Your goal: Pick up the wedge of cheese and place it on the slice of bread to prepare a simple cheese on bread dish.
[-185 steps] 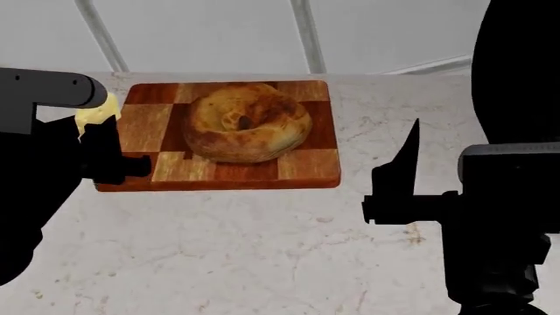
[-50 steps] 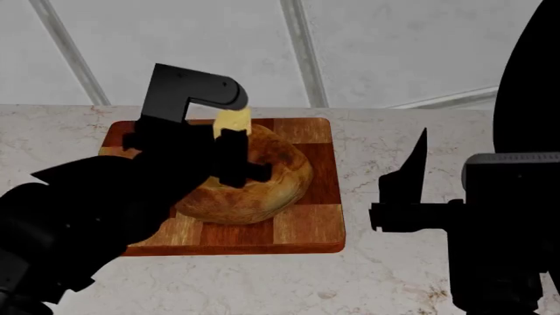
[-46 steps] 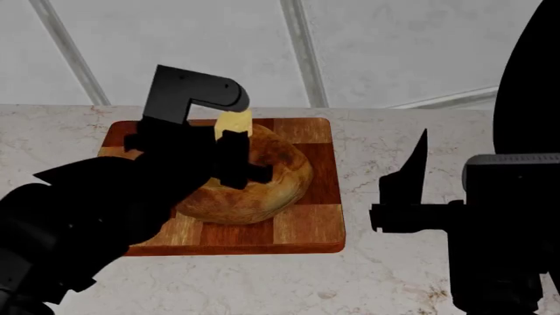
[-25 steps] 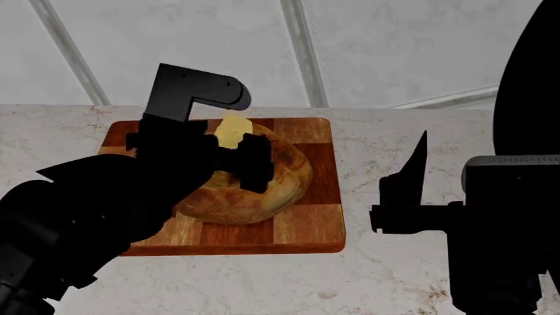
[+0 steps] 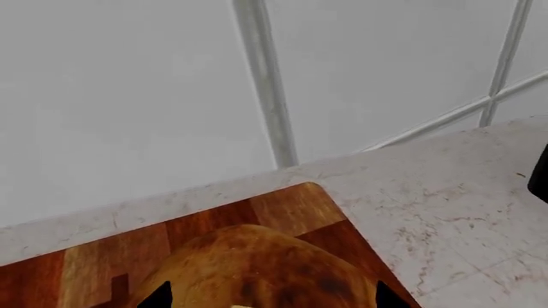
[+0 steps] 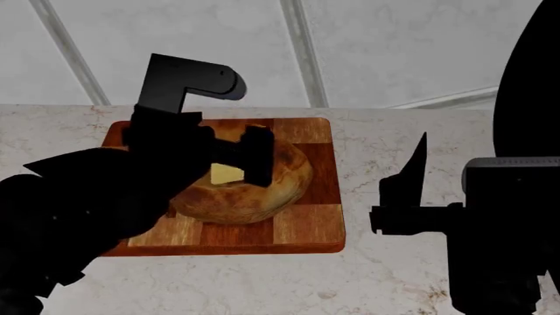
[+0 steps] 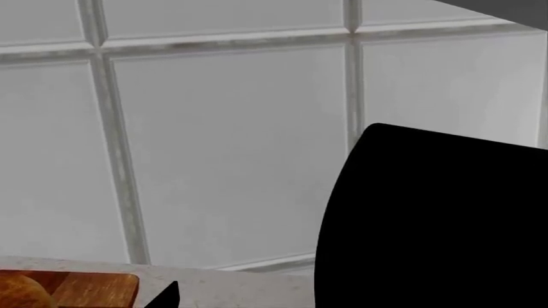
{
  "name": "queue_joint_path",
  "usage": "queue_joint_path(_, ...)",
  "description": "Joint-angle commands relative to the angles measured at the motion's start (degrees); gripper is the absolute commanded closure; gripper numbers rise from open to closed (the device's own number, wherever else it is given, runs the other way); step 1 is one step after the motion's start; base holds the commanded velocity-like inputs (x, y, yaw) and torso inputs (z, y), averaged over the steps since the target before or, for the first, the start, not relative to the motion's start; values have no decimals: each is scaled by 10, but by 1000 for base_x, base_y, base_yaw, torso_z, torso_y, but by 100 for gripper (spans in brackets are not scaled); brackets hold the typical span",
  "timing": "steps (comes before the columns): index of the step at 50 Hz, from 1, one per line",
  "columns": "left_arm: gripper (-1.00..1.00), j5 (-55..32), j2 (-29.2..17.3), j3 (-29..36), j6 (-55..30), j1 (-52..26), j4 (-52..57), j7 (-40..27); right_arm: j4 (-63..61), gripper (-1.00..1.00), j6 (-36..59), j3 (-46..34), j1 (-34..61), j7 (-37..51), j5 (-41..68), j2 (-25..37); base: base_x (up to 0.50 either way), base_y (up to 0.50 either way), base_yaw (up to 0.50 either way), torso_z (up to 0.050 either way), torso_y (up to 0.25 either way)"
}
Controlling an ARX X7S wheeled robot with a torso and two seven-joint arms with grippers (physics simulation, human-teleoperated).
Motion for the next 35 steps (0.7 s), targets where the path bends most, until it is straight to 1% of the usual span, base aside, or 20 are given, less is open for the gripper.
queue_joint_path(1, -100, -33, -28, -9, -46, 7, 97, -39, -1, -100, -3, 1, -4, 2, 1, 0, 0, 0, 0, 0, 0)
queue_joint_path(5, -100, -58, -51, -27, -75, 18, 163, -71, 0, -100, -6, 1, -7, 2, 1, 0, 0, 0, 0, 0, 0)
queue_joint_path(12, -100, -116, -92, -78, -120, 49, 288, -134, 1, -100, -2, -3, 2, 3, 2, -1, 0, 0, 0, 0, 0)
queue_joint_path(13, -100, -113, -100, -85, -120, 61, 317, -159, 1, -100, -3, -3, 3, 4, 2, -1, 0, 0, 0, 0, 0)
queue_joint_path(14, -100, -105, -108, -74, -122, 61, 333, -160, 2, -100, -4, -3, 2, 4, 2, -2, 0, 0, 0, 0, 0)
queue_joint_path(15, -100, -138, -107, -97, -133, 72, 356, -167, -1, -100, -3, -2, 1, 4, 3, -2, 0, 0, 0, 0, 0)
queue_joint_path(19, -100, -153, -129, -108, -155, 77, 410, -198, -5, -100, 1, 0, 1, 5, 5, 0, 0, 0, 0, 0, 0)
queue_joint_path(22, -100, -167, -145, -123, -166, 87, 443, -219, -5, -100, 1, 0, 1, 5, 6, 1, 0, 0, 0, 0, 0)
queue_joint_path(23, -100, -180, -150, -140, -167, 98, 458, -231, -6, -100, 0, 2, 1, 5, 7, 1, 0, 0, 0, 0, 0)
queue_joint_path(35, -100, -252, -191, -213, -191, 135, 541, -298, -7, -100, 6, -6, 14, 7, 6, 1, 0, 0, 0, 0, 0)
